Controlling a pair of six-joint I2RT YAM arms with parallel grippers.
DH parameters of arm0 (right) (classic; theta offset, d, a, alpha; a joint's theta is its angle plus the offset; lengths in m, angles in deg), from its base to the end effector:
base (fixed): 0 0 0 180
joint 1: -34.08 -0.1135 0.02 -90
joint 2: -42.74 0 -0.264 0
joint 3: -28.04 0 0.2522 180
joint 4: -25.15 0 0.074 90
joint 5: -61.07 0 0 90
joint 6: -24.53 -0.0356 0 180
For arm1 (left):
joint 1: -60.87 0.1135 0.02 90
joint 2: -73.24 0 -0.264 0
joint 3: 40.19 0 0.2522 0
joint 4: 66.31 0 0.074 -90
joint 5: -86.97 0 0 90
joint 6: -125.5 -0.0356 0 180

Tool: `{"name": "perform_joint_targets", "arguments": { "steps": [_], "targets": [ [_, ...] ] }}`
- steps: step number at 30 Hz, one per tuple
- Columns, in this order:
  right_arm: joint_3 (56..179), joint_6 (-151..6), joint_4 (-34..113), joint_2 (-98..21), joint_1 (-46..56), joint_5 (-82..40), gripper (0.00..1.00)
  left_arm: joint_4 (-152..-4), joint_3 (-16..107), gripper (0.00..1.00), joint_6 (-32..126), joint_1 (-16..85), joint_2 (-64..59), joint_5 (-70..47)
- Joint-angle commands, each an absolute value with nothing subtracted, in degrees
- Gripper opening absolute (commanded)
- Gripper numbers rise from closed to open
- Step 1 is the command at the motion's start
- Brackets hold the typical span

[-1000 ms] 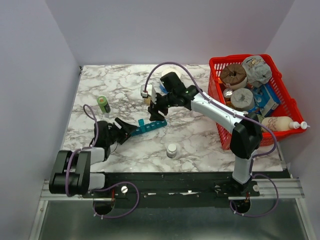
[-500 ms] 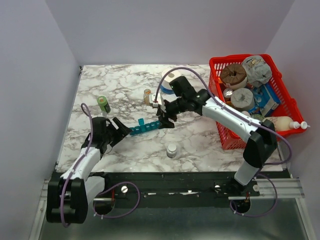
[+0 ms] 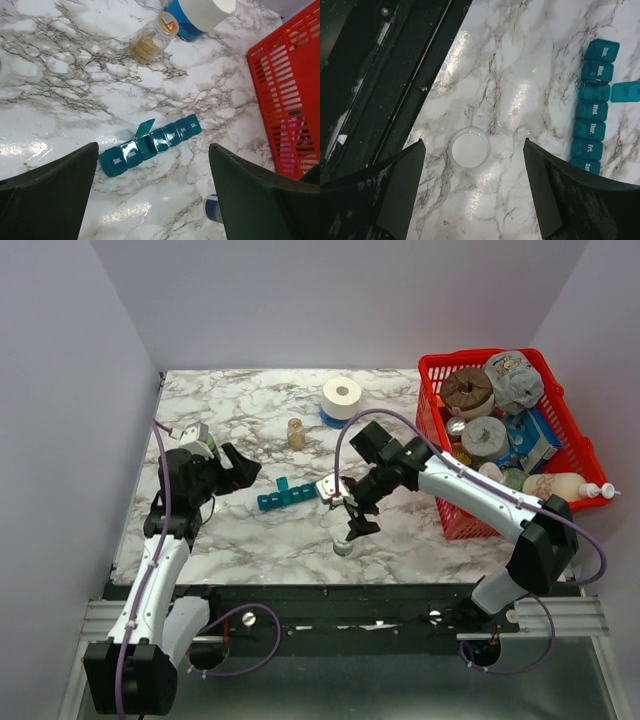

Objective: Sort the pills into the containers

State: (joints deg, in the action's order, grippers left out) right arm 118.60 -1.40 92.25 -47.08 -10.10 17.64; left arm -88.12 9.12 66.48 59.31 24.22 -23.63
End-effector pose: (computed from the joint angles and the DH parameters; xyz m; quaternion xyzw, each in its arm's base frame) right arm 0.2049 0.2352 0.2905 -0.7760 0.4613 0.3486 0.2521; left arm 0.1985 -0.0179 0.2747 -0.1092 0.8123 -0.2970 0.4900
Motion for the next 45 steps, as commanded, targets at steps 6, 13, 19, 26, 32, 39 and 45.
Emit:
{"name": "perform_joint_targets", "arguments": {
  "steps": [6,13,19,26,32,39,45],
  "targets": [
    [112.74,-9.13,85.06,-48.14,-14.52,2.28,0.86,-94.22,10.49,0.99,58.52,59.64,29.64,-20.53],
    [109.48,-11.33,81.19,-49.19,-17.77,-3.78,0.84,-93.69,10.49,0.99,58.44,59.64,30.43,-19.82],
    [108.69,-12.21,79.61,-49.63,-18.21,-5.02,0.8,-92.55,10.31,0.99,58.87,59.64,30.61,-19.21],
    [108.6,-12.83,79.51,-50.51,-18.57,-5.63,0.69,-95.27,10.93,0.99,61.87,59.73,28.85,-15.07],
    [108.16,-12.92,79.43,-50.6,-18.92,-6.07,0.67,-93.26,9.79,0.99,61.16,59.64,29.73,-19.46],
    [109.83,-14.58,82.06,-50.25,-18.83,-4.85,0.26,-85.63,7.07,0.96,61.42,59.38,29.64,-30.79],
    [112.63,-21.16,82.77,-44.46,-11.64,3.67,0.18,-69.47,-0.57,0.96,62.05,47.27,34.2,-35.38]
  ]
}}
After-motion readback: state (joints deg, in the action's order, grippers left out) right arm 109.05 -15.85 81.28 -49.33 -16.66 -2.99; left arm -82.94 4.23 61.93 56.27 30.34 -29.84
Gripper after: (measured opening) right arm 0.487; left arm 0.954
